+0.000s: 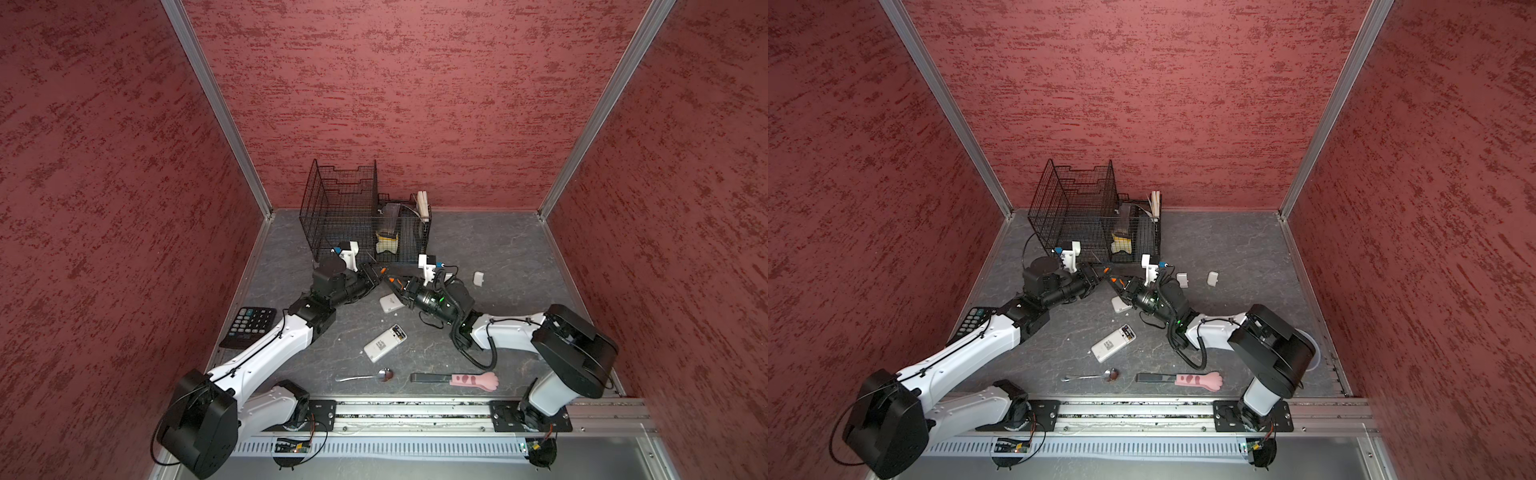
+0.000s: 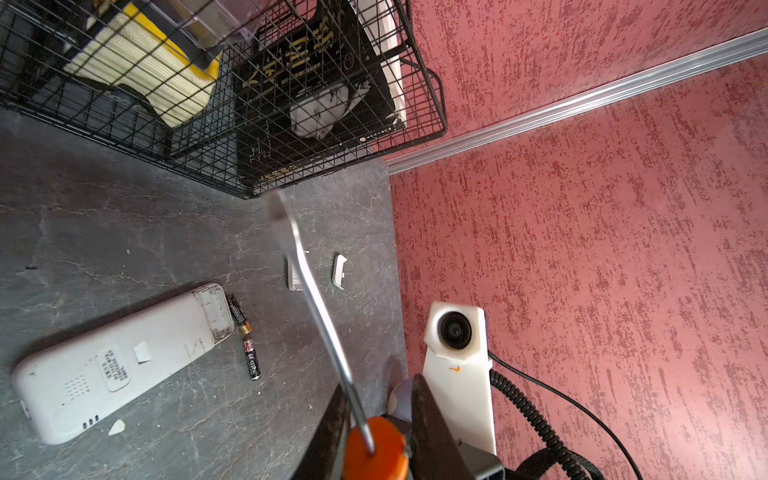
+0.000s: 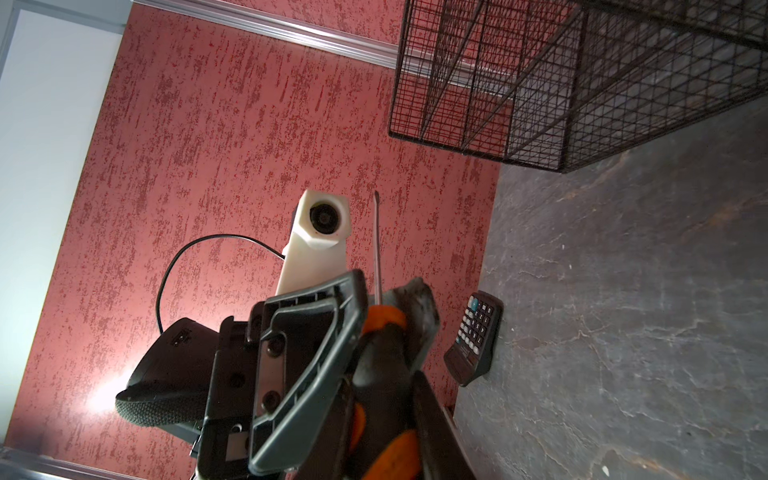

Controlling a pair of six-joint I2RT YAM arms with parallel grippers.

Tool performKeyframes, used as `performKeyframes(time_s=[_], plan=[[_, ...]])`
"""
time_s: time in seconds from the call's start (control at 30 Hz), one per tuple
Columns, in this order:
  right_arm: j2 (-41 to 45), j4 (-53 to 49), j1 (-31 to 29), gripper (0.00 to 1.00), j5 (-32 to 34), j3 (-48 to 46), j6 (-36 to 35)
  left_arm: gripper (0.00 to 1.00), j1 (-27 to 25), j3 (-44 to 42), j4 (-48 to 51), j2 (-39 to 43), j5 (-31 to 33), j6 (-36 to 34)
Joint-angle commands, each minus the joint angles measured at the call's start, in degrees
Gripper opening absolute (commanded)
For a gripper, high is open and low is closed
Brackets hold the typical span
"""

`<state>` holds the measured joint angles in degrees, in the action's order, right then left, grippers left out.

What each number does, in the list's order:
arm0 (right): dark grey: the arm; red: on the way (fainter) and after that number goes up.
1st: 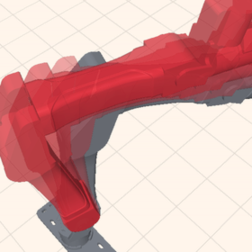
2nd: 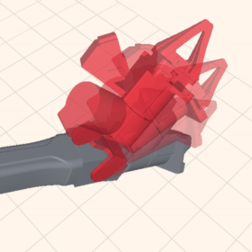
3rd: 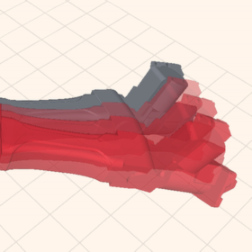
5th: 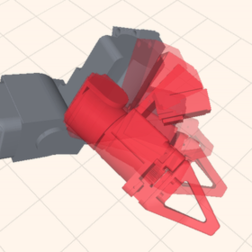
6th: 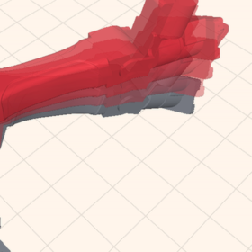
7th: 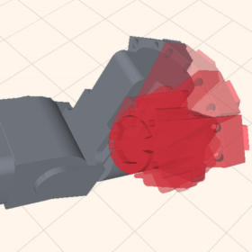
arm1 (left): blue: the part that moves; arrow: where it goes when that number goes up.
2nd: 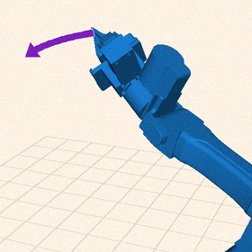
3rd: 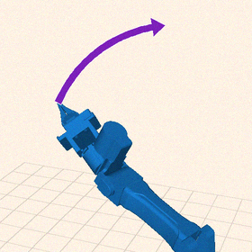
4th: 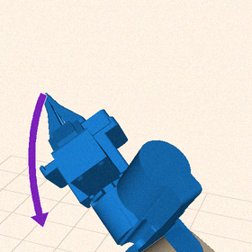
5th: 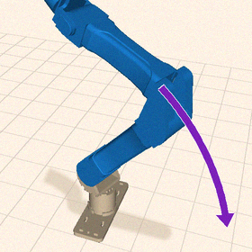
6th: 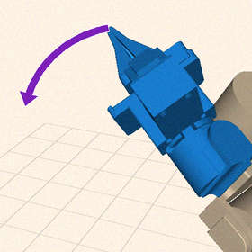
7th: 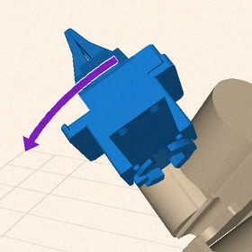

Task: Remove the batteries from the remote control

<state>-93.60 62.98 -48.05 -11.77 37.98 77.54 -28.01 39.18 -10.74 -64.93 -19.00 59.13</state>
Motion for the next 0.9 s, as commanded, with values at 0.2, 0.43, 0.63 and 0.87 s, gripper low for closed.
performKeyframes(time_s=[0.2, 0.43, 0.63, 0.87], plan=[[-0.5, 3.6, -0.1, 0.0, 0.1, 1.3, 2.6, 0.0, 0.7, 0.2, -2.2, -1.3, 0.8, -3.7], [0.1, 1.8, -0.1, 0.11, 0.0, 1.4, 1.5, 0.0, 1.2, 0.4, -2.8, -1.7, -0.2, -3.3], [0.8, -0.1, -0.1, 0.24, 0.0, 1.4, 0.4, 0.0, 1.6, 0.8, -3.2, -1.6, -1.0, -3.1], [0.8, -0.1, 0.0, 0.36, -0.8, 1.7, 0.1, 0.0, 2.3, 0.8, -3.0, -1.3, -1.3, -3.3]])
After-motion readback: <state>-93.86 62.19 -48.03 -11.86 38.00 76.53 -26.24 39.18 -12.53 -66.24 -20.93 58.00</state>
